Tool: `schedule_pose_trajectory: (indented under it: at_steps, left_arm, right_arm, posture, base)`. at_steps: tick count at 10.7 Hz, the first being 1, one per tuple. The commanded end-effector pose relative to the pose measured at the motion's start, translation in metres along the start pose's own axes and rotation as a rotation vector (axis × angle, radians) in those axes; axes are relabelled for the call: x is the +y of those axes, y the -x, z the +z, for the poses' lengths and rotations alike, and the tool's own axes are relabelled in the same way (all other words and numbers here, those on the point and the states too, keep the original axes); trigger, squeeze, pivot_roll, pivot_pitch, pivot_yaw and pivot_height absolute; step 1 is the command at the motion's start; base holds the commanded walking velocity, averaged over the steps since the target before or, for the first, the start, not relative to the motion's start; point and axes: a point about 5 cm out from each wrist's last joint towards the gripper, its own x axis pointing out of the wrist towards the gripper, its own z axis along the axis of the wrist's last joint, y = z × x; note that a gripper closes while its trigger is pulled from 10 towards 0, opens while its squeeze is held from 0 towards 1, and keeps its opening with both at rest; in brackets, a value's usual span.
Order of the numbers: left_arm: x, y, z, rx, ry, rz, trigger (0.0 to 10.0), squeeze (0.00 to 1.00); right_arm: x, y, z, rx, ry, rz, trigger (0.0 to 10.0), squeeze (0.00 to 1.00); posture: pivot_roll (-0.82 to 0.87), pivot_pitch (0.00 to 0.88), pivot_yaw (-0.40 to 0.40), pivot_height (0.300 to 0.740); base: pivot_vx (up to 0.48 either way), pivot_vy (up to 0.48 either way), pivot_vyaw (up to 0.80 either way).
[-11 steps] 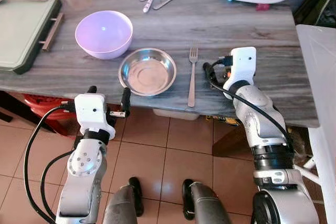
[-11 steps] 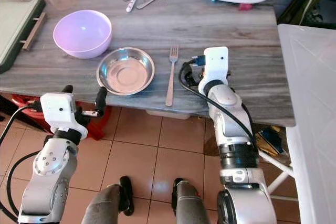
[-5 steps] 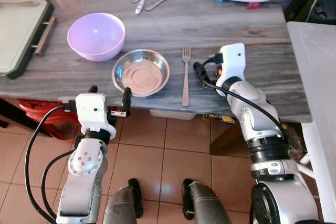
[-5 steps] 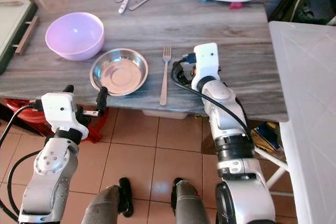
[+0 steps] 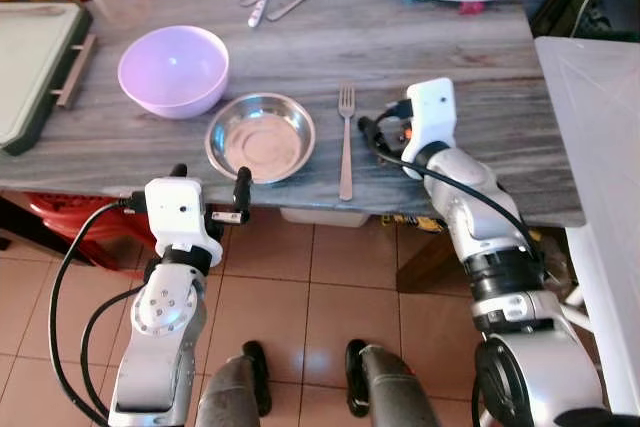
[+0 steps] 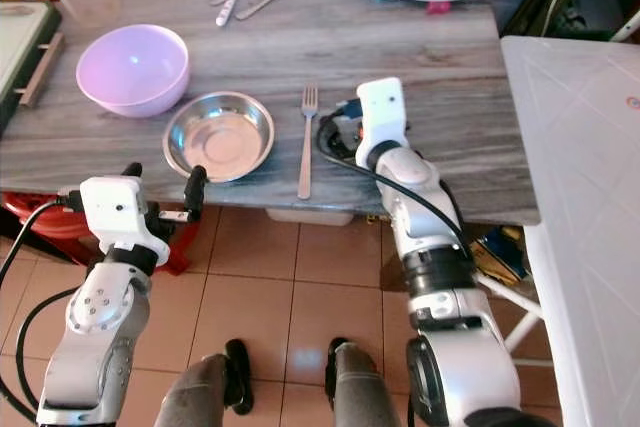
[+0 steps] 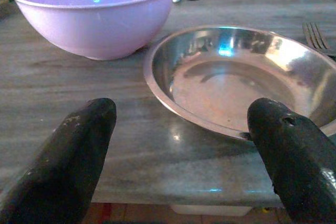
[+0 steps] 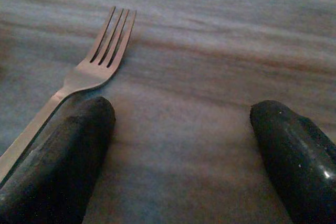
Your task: Setting the table
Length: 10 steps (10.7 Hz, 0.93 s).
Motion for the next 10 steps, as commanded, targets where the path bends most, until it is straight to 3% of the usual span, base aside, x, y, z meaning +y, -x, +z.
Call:
schedule_pose_trajectory:
  at_steps: [1,6,10]
  left_arm:
    - [0.0,0.002,-0.005,0.029,-0.001,0.0,10.0,0.0]
    - [0.0,0.002,-0.005,0.025,0.003,0.005,10.0,0.0]
    - [0.01,-0.001,0.002,-0.005,-0.009,0.036,10.0,0.0]
  right_arm:
    - [0.021,-0.004,-0.018,0.083,-0.017,0.09,10.0,0.0]
    - [0.031,-0.01,-0.014,0.062,-0.018,0.132,10.0,0.0]
    - [0.024,-0.005,-0.023,0.08,-0.025,0.117,10.0,0.0]
  posture:
    - [0.01,0.298,0.011,0.74]
    - [0.01,0.297,0.006,0.74]
    - [0.01,0.287,0.004,0.74]
  base:
    - [0.0,0.0,0.0]
    - [0.0,0.0,0.0]
    - [0.0,0.0,0.0]
